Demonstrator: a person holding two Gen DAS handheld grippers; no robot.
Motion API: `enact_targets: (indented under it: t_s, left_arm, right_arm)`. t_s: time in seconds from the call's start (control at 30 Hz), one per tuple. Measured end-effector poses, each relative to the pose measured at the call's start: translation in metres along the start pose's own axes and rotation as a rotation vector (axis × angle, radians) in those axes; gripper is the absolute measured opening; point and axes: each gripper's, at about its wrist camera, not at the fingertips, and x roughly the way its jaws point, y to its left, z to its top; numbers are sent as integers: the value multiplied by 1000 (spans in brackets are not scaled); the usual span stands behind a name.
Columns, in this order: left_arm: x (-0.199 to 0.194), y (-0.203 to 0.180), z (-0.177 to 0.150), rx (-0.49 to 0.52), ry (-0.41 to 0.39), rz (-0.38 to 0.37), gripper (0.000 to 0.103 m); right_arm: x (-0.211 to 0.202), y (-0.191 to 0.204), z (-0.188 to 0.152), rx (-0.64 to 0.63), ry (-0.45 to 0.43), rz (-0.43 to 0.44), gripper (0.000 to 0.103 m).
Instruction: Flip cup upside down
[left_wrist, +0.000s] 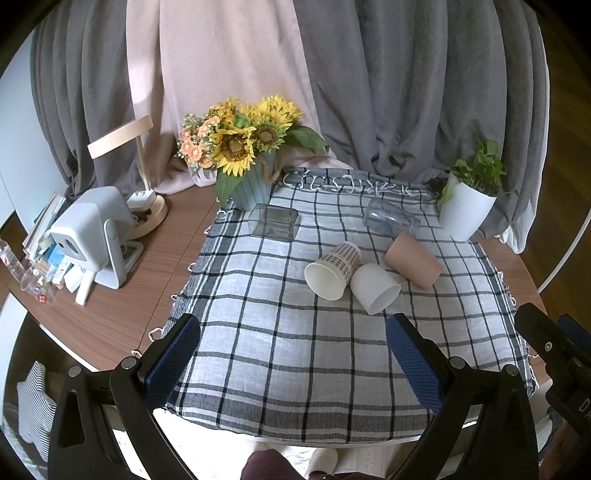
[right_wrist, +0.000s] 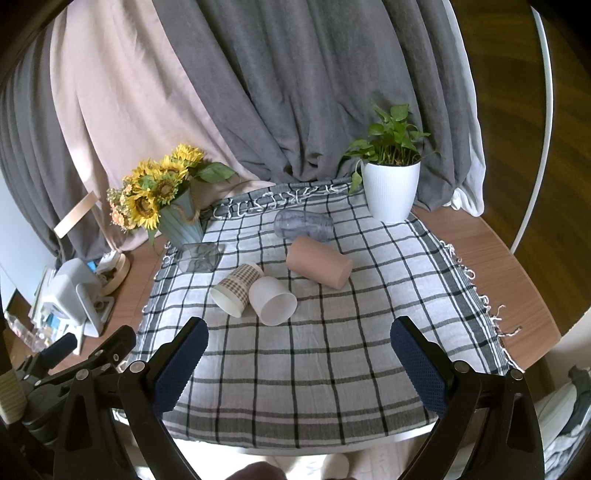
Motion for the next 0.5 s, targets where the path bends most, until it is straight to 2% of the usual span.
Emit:
enact_targets:
  t_s: [0.5]
  left_arm:
    - [1, 0, 0, 2, 2, 3, 103]
  right_arm:
    - [3, 2, 0, 0, 6, 0, 100]
